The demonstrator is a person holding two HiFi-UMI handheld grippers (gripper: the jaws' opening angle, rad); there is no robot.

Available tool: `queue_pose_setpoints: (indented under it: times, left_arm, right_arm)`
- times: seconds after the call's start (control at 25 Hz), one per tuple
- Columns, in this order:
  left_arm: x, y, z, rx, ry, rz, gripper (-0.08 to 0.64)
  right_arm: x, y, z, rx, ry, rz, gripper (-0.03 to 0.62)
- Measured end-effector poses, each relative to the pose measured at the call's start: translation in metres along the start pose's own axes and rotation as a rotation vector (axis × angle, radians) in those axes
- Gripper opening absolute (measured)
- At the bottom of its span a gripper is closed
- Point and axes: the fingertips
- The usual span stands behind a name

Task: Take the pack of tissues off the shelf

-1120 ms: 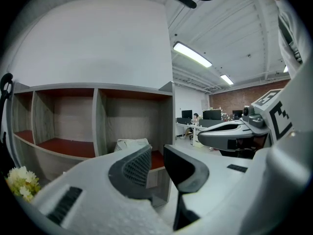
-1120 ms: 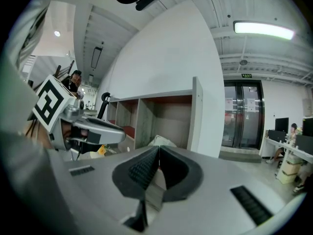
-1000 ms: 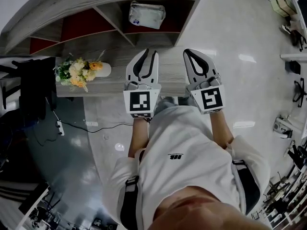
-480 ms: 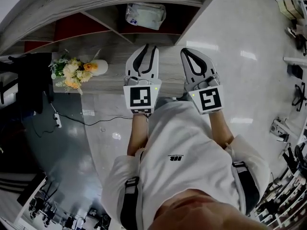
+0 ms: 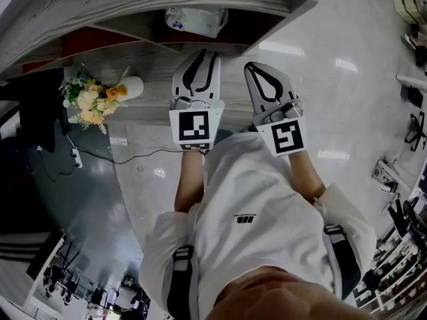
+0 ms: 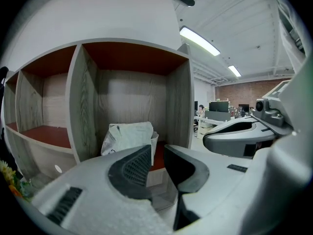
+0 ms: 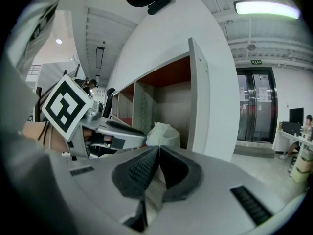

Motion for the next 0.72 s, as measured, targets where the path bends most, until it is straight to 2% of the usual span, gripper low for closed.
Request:
queue_pose_setpoints:
  times: [0.72]
  left_arm:
    - [-0.005, -0.043, 0.013, -0.045, -0.025, -0.019, 0.104]
  right_arm:
    - [0.011, -0.01, 0.009, -0.004, -0.044, -0.014, 0.026]
Point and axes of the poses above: the fingertips, and each gripper's own axes: y backward along the fingers, x to its right, z out of its underside, and after that the axes turned 8 degrees about -y, right-handed
